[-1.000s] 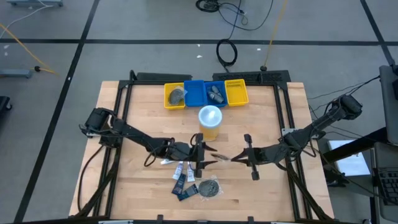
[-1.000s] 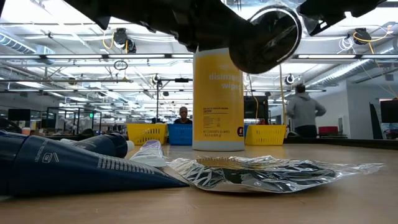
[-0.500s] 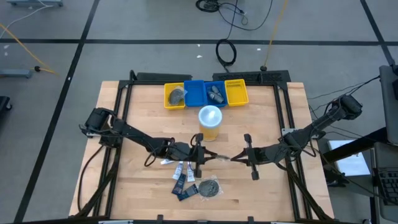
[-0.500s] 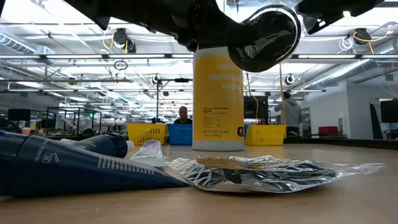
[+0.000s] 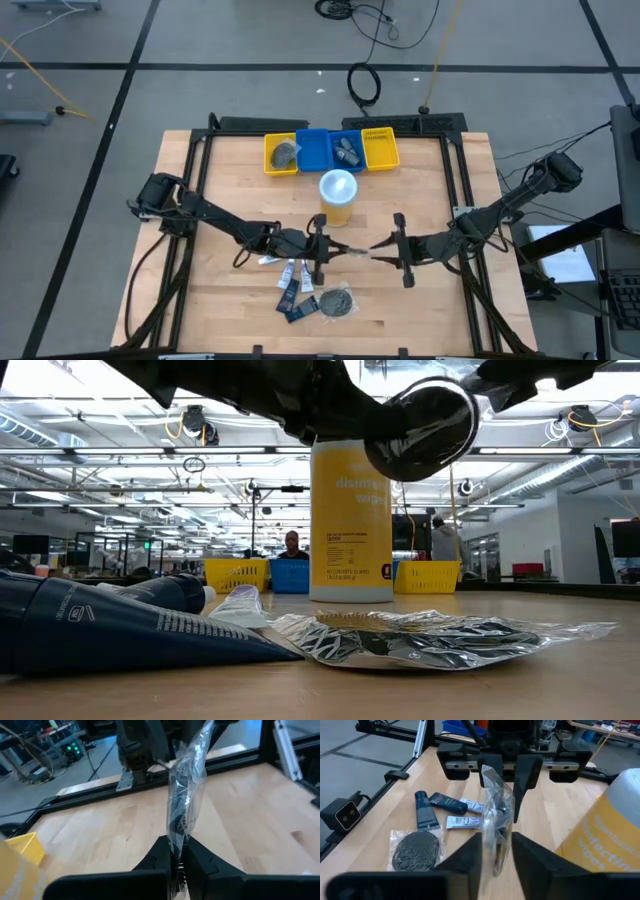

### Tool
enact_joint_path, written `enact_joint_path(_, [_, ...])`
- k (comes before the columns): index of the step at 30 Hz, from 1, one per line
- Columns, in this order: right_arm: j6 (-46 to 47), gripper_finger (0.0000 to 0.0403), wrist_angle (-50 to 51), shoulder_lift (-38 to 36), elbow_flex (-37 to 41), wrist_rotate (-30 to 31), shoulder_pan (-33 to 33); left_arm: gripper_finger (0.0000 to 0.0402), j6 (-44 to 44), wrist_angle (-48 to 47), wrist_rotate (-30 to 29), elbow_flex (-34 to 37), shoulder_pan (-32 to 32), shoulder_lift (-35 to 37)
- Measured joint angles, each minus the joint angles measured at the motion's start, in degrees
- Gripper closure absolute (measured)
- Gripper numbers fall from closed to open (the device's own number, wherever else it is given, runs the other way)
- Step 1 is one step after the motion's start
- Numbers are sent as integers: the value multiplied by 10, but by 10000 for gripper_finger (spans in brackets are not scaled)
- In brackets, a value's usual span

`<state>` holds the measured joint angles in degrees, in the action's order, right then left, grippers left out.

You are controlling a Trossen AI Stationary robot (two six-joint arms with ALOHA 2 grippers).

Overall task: Pick & Place Travel size toiletries
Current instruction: Put the hairbrush into the left yellow basket

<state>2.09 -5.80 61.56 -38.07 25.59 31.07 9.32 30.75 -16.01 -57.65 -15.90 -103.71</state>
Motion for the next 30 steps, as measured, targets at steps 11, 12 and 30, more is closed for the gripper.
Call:
enact_joint_path(11, [-19, 197, 0, 0, 0, 90, 0, 388, 9, -114, -119, 0, -23, 113])
enact_joint_path(12, [-19, 195, 0, 0, 0, 90, 0, 390, 15, -127, -131, 0, -23, 127])
enact_joint_path(30, [-13, 195, 0, 0, 0, 88, 0, 376, 26, -212, -302, 0, 68, 270])
